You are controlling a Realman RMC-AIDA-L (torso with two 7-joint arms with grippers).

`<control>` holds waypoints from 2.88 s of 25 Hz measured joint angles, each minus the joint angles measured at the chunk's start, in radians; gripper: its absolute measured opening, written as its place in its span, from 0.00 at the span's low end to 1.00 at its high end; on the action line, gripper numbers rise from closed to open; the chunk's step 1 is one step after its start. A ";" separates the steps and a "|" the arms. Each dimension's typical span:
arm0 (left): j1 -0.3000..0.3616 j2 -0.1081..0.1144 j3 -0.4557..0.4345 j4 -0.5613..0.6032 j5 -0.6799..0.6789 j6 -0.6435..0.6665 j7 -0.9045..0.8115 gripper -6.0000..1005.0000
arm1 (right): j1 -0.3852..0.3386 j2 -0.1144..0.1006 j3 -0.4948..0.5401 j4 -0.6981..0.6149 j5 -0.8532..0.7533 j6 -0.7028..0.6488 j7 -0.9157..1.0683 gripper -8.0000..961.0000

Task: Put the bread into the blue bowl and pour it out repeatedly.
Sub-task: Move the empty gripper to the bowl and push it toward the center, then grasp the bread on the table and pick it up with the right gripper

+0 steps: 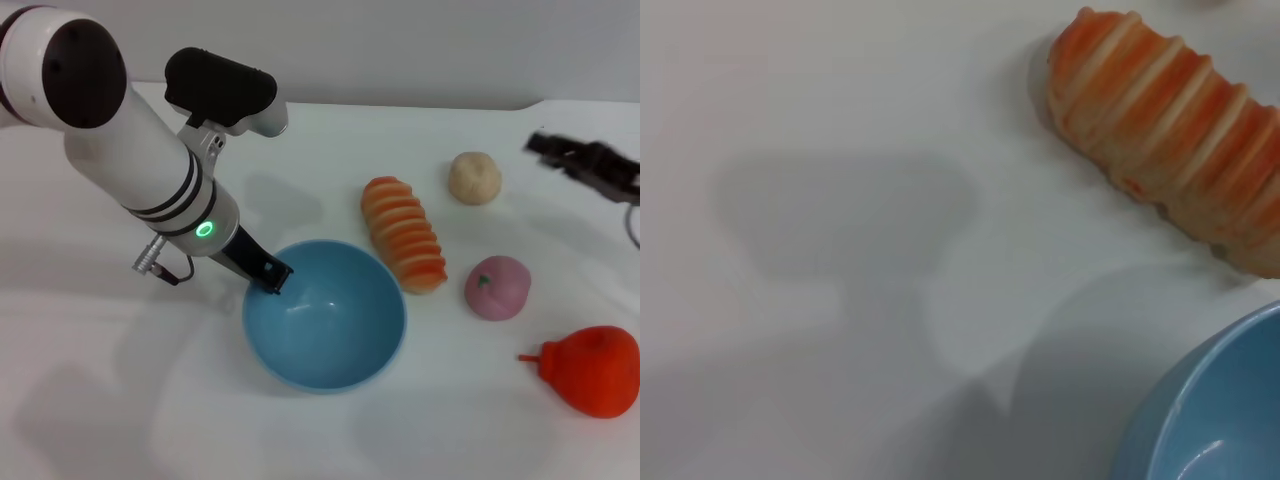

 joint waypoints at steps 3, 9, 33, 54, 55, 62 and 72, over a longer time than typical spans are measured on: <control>-0.001 -0.001 0.000 0.003 0.000 0.000 0.000 0.01 | 0.076 -0.005 -0.047 -0.041 -0.207 0.037 0.149 0.40; -0.007 -0.001 0.000 0.004 0.000 0.000 0.001 0.01 | 0.231 0.003 -0.160 -0.028 -0.445 0.120 0.294 0.40; -0.032 -0.001 -0.002 0.006 0.000 0.003 -0.003 0.00 | 0.370 0.027 -0.425 0.227 -0.459 0.345 0.302 0.39; -0.037 0.001 -0.011 0.006 0.000 -0.001 -0.008 0.01 | 0.358 0.027 -0.427 0.220 -0.427 0.360 0.215 0.25; -0.037 0.001 -0.011 0.006 0.000 -0.002 -0.008 0.01 | 0.356 0.026 -0.427 0.220 -0.414 0.355 0.206 0.24; -0.039 0.003 -0.011 0.022 0.000 -0.007 -0.008 0.01 | 0.291 0.020 -0.419 0.149 -0.355 0.283 0.167 0.20; -0.061 0.004 -0.013 0.035 0.000 -0.006 -0.005 0.01 | 0.128 0.013 -0.414 -0.041 -0.259 0.183 0.163 0.13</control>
